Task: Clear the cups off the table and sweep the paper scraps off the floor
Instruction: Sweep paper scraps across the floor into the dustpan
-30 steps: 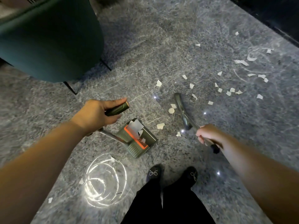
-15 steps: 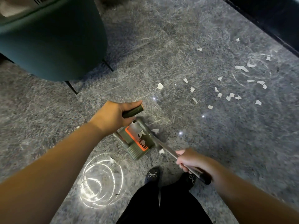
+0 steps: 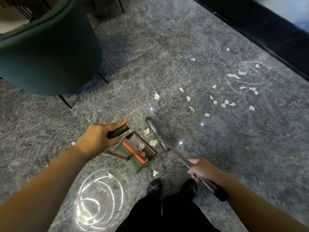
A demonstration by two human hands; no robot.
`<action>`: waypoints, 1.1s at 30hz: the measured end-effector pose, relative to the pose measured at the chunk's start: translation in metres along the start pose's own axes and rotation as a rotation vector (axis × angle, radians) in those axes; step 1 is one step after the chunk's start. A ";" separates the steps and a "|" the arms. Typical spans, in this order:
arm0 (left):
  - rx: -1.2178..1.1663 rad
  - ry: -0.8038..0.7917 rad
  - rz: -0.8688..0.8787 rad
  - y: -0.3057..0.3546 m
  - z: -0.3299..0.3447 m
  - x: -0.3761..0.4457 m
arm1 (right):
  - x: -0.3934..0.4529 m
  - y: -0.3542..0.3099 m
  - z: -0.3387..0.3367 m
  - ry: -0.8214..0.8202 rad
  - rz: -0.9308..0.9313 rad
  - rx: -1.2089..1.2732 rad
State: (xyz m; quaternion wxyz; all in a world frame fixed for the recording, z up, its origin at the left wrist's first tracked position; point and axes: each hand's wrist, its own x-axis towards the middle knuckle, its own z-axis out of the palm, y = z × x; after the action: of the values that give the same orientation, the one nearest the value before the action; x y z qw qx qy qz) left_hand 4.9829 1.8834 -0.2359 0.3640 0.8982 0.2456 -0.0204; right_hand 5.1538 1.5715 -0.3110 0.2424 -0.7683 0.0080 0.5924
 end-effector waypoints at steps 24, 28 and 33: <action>0.006 0.026 -0.104 0.000 -0.027 -0.013 | 0.038 -0.005 0.026 -0.062 -0.021 -0.107; 0.022 0.044 -0.151 -0.009 -0.035 -0.012 | 0.043 -0.010 0.026 -0.003 -0.056 -0.077; 0.041 0.058 -0.164 -0.016 -0.035 -0.010 | 0.058 -0.029 0.030 -0.003 -0.060 -0.009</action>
State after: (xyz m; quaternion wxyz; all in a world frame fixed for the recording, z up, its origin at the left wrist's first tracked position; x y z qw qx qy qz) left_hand 4.9622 1.9119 -0.2185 0.3355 0.8824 0.3284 -0.0293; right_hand 5.1526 1.6249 -0.3588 0.2564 -0.7684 -0.0179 0.5860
